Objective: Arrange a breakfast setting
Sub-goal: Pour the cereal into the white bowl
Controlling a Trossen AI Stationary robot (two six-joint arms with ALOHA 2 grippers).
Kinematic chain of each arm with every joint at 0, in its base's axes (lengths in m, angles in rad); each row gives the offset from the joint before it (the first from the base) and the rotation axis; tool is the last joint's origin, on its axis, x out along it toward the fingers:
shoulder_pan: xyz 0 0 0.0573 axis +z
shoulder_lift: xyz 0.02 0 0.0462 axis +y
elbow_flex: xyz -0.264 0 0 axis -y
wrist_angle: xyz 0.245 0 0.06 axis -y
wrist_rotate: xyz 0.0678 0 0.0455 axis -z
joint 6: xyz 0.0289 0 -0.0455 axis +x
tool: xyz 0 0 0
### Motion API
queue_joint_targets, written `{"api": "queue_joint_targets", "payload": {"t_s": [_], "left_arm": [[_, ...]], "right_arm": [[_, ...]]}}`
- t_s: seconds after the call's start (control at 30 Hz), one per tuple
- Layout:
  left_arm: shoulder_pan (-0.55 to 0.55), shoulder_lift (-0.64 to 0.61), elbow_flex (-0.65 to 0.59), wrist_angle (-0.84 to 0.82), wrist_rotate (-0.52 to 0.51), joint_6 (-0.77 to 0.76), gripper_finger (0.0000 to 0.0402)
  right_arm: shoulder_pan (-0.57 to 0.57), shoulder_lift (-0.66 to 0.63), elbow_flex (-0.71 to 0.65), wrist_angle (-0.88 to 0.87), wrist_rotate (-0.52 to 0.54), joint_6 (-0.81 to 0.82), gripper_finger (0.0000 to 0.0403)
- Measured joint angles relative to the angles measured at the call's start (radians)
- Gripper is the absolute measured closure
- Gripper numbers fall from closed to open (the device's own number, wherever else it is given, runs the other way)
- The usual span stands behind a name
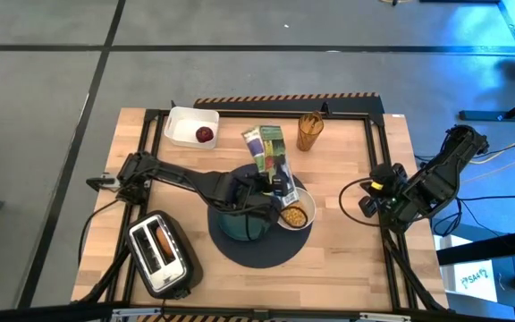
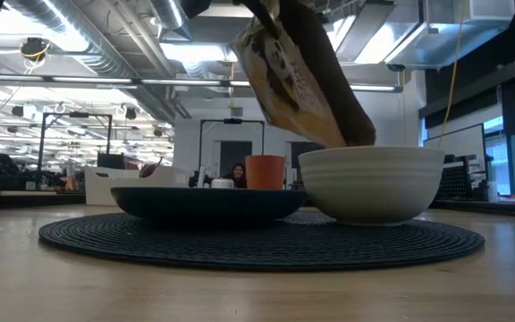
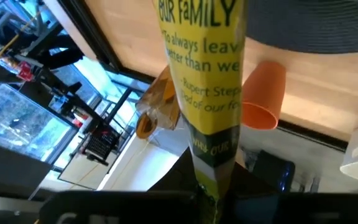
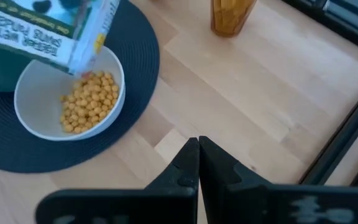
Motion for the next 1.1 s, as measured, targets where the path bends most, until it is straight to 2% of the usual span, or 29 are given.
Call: {"api": "queue_joint_targets", "payload": {"t_s": [0.13,0.43,0.63,0.8,1.1], "left_arm": [[0.002,0.0,0.0,-0.001,-0.036,0.031,0.0399],[0.013,0.0,0.0,-0.006,0.013,0.001,0.0399],[0.011,0.0,0.0,-0.006,0.011,0.002,0.0399],[0.011,0.0,0.0,-0.005,0.081,-0.051,0.0399],[0.011,0.0,0.0,-0.006,0.082,-0.038,0.0399]], "right_arm": [[0.0,0.0,0.0,0.0,0.029,-0.006,0.0402],[0.0,0.0,0.0,0.0,0.037,-0.041,0.0402],[0.0,0.0,0.0,0.0,0.067,-0.052,0.0402],[0.0,0.0,0.0,0.0,0.11,-0.053,0.0402],[0.0,0.0,0.0,0.0,0.118,-0.081,0.0402]]}}
